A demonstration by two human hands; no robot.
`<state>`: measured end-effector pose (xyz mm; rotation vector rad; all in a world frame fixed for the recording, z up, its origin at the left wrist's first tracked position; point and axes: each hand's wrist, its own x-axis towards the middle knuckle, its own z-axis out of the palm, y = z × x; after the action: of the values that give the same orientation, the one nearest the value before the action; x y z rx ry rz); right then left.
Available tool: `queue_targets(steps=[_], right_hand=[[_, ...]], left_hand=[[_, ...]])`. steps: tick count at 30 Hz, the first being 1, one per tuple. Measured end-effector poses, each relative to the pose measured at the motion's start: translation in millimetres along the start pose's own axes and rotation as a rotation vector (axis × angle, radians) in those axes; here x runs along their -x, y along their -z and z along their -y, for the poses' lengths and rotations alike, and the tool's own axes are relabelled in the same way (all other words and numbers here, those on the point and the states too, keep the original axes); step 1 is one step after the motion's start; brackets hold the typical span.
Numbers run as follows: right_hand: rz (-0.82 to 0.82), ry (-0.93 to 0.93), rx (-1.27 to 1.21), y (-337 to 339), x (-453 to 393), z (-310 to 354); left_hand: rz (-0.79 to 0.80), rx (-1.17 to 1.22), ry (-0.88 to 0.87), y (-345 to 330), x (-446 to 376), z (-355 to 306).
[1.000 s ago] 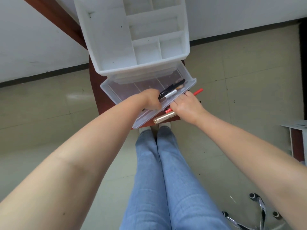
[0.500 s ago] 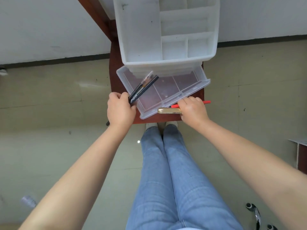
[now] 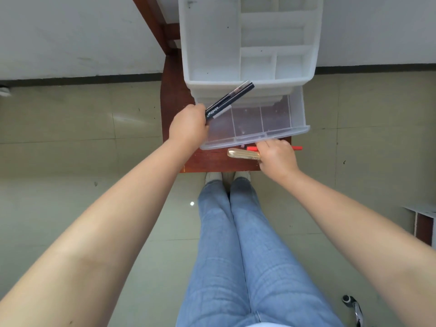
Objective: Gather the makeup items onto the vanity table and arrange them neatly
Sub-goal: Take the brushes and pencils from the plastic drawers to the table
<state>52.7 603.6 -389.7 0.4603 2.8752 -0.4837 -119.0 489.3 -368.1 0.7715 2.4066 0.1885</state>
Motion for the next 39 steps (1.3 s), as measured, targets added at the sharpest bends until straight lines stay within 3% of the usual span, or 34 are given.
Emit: queue_targets(steps=[7,13,18,24,28,32,39], right_hand=[[0.067,-0.016,0.017,14.1,-52.9,21.5],[0.165,-0.059,0.163,31.8,-98.0,18.4],[0.237,0.047,0.179,52.8,-72.3,21.2],[0.244,0.033,0.292,107.9,-20.8,8.0],[0.14,-0.159,0.342,170.2,20.7,-15.5],[-0.032,-0.511,0.337,228.9,85.5,-28.7],[-0.202,-1.073,0.308,256.8,247.1,20.7]], left_hand=[[-0.156,-0.129,-0.024,18.4,19.5,13.4],[-0.162,-0.136,0.027,34.4,37.5,26.9],[-0.125,-0.184,0.013,51.0,42.2,14.1],[-0.067,-0.308,-0.186,103.0,26.5,-50.4],[-0.108,-0.401,-0.431,149.6,15.8,-130.8],[-0.146,-0.518,-0.73,172.1,34.9,-220.3],[-0.125,-0.715,-1.264,139.3,151.4,-327.8]])
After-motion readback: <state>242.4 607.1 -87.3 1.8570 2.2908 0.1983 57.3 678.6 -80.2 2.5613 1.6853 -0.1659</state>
